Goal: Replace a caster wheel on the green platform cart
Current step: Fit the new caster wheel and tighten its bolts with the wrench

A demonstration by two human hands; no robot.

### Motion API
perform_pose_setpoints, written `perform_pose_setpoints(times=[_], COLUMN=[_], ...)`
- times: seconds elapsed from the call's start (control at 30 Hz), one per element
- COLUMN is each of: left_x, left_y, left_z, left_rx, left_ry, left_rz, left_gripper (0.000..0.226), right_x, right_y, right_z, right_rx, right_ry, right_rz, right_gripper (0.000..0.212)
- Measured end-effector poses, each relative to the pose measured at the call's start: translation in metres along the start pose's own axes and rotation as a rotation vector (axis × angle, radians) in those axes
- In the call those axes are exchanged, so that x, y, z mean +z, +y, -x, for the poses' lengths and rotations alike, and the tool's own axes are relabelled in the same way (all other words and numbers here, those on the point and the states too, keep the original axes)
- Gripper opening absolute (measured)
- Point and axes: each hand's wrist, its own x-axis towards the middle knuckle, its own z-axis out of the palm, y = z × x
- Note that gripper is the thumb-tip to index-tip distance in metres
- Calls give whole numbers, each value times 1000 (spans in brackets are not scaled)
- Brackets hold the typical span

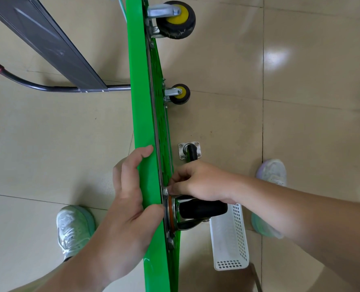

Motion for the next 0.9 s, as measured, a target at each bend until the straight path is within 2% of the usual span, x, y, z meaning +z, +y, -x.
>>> perform_pose_setpoints(times=[0.33,0.63,0.77,0.9], left_x=[0,0,0,1], left_y=[1,3,3,2], left_z=[1,2,0,1], left_rx=[16,5,4,18], left_ry=[-3,-8,-4,4], left_rz=[26,7,17,-9], left_gripper=[85,88,89,87], right_x=[5,3,3,3], right_y=[-2,4,5,2], right_z=[-2,-5,-2,-3], right_rx=[87,49,3,20], right_ry=[-35,-54,-57,-77], right_rz=[35,-70,-9,53], right_gripper=[44,25,26,46])
